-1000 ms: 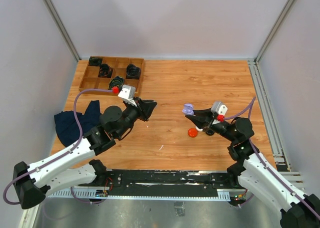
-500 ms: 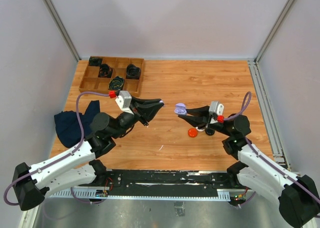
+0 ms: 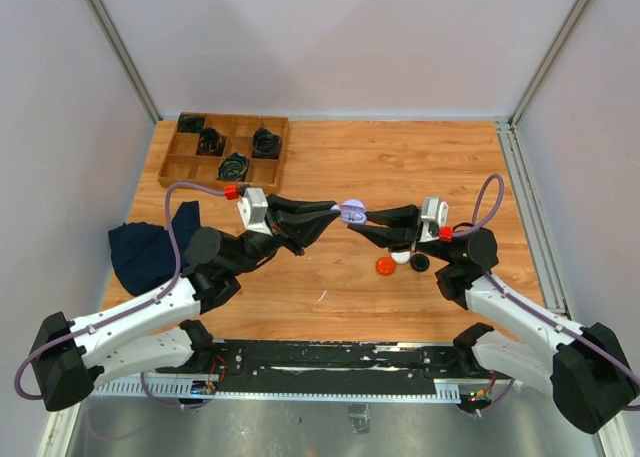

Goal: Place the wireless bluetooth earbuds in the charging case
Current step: Place the earbud in the charging case.

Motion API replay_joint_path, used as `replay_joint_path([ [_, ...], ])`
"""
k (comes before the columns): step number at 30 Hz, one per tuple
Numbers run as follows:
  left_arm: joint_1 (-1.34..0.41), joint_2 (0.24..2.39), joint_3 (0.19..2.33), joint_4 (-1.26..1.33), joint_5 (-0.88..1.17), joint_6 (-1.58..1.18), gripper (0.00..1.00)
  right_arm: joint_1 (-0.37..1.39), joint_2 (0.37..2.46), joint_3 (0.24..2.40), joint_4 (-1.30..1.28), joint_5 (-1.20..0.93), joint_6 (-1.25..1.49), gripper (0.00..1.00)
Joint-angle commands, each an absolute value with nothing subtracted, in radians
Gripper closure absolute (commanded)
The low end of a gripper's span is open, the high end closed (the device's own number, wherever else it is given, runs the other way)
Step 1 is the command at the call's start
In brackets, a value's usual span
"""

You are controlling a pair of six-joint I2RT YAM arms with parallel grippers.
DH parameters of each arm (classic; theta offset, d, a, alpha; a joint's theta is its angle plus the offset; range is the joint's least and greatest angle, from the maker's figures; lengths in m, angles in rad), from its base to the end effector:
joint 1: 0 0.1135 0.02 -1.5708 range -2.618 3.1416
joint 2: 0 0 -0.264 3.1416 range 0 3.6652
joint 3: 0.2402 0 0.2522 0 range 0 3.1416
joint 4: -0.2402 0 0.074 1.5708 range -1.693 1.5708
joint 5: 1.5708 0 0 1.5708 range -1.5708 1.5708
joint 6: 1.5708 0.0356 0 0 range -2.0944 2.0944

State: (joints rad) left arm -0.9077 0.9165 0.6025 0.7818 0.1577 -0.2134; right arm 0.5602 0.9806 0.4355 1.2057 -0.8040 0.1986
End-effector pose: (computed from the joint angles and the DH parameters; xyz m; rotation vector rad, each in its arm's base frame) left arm 0.1238 -0.1676 0.3536 0.5370 1.0444 -1.0846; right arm 0.1487 0.1235 0.3177 -0.9306 0.7444 1.0362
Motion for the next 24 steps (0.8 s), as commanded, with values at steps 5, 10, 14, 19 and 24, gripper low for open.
replay_joint_path([
  [5, -0.931, 0.944, 0.575, 0.894, 0.161, -0.187, 0.81, 0.600, 1.038, 0.483, 1.394, -0.825, 0.267, 0.99],
  [10, -0.933, 0.946, 0.568, 0.902, 0.154, -0.179, 0.82, 0.609, 1.046, 0.487, 1.407, -0.820, 0.270, 0.99],
  [14, -0.933, 0.939, 0.559, 0.903, 0.150, -0.172, 0.82, 0.618, 1.047, 0.489, 1.407, -0.819, 0.268, 0.99],
  [19, -0.933, 0.942, 0.553, 0.902, 0.170, -0.184, 0.82, 0.622, 1.050, 0.492, 1.407, -0.816, 0.267, 0.99],
  [24, -0.933, 0.950, 0.549, 0.903, 0.192, -0.217, 0.82, 0.627, 1.054, 0.495, 1.408, -0.815, 0.265, 0.99],
])
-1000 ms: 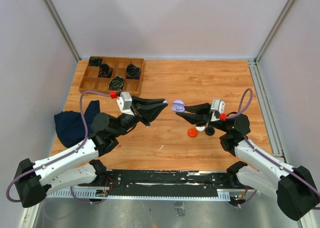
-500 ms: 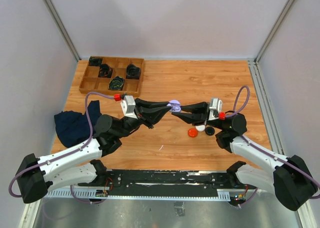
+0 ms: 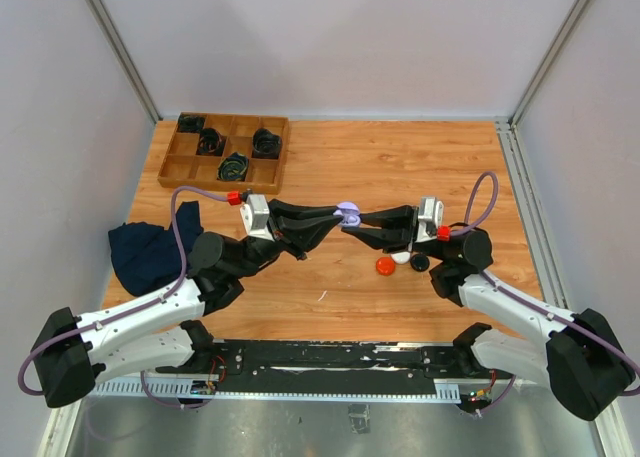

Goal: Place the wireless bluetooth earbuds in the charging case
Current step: Place the earbud in the charging case.

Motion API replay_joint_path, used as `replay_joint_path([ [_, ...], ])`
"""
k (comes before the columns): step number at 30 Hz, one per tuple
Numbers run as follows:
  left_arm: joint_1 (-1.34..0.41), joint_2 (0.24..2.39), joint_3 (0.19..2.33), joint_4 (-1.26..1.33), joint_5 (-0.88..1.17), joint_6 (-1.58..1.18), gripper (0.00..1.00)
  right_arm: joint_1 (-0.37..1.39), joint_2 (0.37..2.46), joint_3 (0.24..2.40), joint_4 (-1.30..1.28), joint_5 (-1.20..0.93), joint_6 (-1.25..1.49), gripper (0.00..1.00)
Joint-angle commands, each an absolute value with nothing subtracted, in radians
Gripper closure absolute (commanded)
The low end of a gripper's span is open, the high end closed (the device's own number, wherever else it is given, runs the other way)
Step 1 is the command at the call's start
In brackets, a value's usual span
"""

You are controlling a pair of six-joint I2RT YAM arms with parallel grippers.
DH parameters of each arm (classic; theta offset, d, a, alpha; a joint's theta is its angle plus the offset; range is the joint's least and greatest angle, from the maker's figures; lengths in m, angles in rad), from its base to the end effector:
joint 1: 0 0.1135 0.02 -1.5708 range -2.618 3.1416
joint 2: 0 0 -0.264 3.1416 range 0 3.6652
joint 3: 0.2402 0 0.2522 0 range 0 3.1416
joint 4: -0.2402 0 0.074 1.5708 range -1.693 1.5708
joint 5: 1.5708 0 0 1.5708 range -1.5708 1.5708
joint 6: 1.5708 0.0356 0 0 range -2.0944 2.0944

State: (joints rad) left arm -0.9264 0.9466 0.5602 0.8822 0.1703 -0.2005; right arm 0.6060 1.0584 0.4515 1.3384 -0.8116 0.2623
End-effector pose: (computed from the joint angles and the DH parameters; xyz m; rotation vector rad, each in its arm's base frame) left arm 0.1220 -0.1724 0.3429 0.5555 1.0044 -1.1002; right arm 0.1491 0.1347 0.3190 -0.9361 0.6860 1.1140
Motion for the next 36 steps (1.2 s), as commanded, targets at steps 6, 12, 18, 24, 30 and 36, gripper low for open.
replay_joint_path([
  [6, -0.933, 0.946, 0.543, 0.902, 0.203, -0.246, 0.82, 0.629, 1.053, 0.495, 1.406, -0.814, 0.262, 0.99],
  [12, -0.933, 0.943, 0.521, 0.895, 0.164, -0.256, 0.75, 0.630, 1.047, 0.496, 1.404, -0.818, 0.260, 0.99],
  [18, -0.933, 0.930, 0.567, 0.762, 0.138, -0.262, 0.46, 0.630, 1.050, 0.484, 1.388, -0.818, 0.241, 0.99],
  [24, -0.928, 0.878, 0.606, 0.588, 0.084, -0.276, 0.35, 0.628, 1.050, 0.466, 1.329, -0.811, 0.204, 0.99],
  [30, -0.885, 0.826, 0.631, 0.408, 0.106, -0.343, 0.22, 0.629, 1.050, 0.466, 1.285, -0.826, 0.218, 0.99],
  [36, -0.828, 0.789, 0.610, 0.341, 0.213, -0.468, 0.12, 0.629, 1.075, 0.470, 1.272, -0.859, 0.281, 0.99],
])
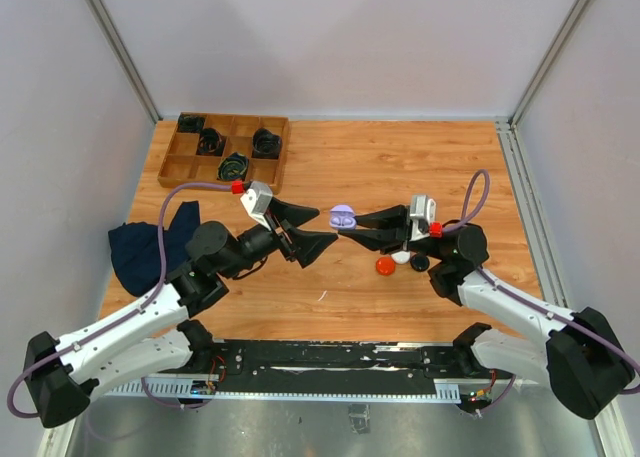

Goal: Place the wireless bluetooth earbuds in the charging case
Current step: Place the earbud in the charging case, then close the charging case.

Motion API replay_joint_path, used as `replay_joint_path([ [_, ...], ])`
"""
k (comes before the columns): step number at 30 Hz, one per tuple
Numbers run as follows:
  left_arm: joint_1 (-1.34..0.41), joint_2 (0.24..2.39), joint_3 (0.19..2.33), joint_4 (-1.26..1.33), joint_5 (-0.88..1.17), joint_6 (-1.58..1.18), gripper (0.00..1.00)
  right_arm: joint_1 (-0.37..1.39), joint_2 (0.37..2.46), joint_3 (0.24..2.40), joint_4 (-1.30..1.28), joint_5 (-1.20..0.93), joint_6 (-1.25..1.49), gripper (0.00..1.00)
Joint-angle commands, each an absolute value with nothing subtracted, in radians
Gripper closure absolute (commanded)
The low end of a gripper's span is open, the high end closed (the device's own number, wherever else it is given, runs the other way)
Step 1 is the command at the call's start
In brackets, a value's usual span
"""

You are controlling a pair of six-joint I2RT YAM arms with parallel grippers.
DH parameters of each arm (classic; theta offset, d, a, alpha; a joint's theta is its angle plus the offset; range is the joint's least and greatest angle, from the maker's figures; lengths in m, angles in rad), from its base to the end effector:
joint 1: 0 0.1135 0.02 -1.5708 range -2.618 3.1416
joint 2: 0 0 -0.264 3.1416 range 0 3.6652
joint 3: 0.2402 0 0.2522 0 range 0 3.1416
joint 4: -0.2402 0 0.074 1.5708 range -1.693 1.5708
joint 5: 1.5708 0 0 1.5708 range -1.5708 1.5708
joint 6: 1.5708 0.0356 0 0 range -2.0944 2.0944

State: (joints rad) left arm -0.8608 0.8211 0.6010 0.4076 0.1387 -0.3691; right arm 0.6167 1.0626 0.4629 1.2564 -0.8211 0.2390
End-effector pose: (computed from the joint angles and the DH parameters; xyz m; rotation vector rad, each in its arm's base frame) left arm 0.1264 -0.1546 0.3322 0.4786 1.3994 -1.1103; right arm 0.1525 0.1401 0.3154 -0.9620 0.7426 1.1282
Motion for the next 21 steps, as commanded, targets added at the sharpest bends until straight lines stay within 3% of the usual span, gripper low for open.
replay_joint_path([
  [1, -0.819, 0.784, 0.608, 0.341, 0.234, -0.487, 0.10, 0.629, 1.079, 0.473, 1.266, -0.866, 0.287, 0.99],
  [10, -0.762, 0.800, 0.610, 0.403, 0.355, -0.651, 0.04, 0.629, 1.103, 0.486, 1.239, -0.901, 0.319, 0.99],
  [21, -0.703, 0.929, 0.587, 0.588, 0.498, -0.852, 0.08, 0.630, 1.126, 0.500, 1.258, -0.926, 0.365, 0.99],
])
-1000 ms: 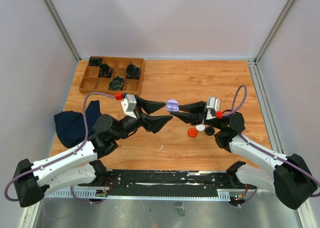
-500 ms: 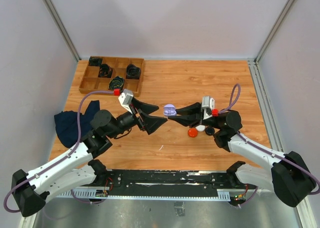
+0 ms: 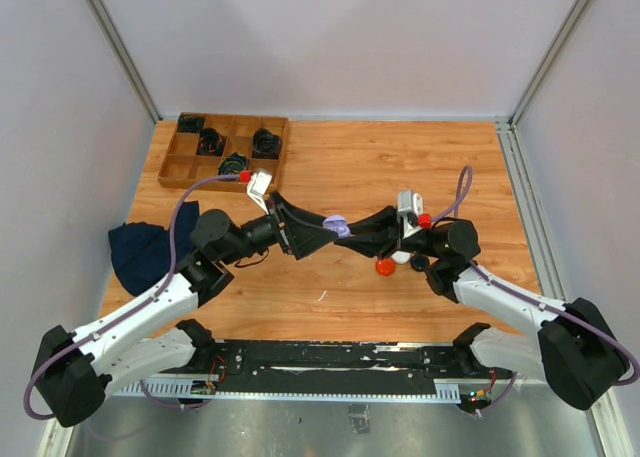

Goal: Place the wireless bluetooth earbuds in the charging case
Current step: Close the charging case, then place the charging case at the center of the board.

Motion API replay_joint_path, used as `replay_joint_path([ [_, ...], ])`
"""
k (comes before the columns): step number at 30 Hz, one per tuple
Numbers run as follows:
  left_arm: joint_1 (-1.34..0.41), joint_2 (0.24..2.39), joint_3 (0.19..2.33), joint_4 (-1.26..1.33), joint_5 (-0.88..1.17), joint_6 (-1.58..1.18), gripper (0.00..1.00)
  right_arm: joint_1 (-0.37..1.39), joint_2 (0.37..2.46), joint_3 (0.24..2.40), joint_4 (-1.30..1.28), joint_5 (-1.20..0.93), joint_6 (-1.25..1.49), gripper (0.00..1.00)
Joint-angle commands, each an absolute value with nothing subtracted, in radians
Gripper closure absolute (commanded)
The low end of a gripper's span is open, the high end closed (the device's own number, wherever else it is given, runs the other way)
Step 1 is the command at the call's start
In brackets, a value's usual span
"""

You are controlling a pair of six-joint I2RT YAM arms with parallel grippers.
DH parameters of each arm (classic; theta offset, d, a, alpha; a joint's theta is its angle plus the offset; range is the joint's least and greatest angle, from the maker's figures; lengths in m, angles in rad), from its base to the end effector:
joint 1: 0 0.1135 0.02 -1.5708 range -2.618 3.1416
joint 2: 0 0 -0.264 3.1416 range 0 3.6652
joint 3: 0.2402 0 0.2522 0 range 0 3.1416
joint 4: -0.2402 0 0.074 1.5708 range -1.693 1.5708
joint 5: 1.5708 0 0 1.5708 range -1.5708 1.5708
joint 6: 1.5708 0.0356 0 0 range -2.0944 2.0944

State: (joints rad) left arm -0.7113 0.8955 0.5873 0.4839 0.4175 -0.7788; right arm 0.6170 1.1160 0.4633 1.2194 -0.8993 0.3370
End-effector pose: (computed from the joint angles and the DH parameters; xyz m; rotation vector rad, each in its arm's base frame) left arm 0.1508 -0.1490 0.3210 0.3384 1.5585 -1.4916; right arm 0.1602 0.1478 0.3012 -1.0126 0.8697 1.2683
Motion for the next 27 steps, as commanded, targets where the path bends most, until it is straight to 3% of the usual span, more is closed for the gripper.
replay_joint_path([
  [1, -0.703, 0.937, 0.589, 0.597, 0.506, -0.857, 0.10, 0.630, 1.131, 0.500, 1.261, -0.930, 0.368, 0.99],
  [13, -0.669, 0.941, 0.558, 0.766, 0.616, -0.876, 0.31, 0.629, 1.175, 0.510, 1.207, -0.974, 0.375, 0.99],
  [20, -0.637, 0.931, 0.540, 0.823, 0.684, -0.882, 0.34, 0.629, 1.150, 0.506, 1.052, -0.988, 0.317, 0.99],
  [24, -0.614, 0.880, 0.553, 0.657, 0.614, -0.791, 0.30, 0.629, 1.103, 0.531, 0.790, -0.920, 0.219, 0.99],
  [27, -0.608, 0.822, 0.600, 0.360, 0.460, -0.648, 0.26, 0.629, 1.079, 0.572, 0.507, -0.824, 0.140, 0.99],
])
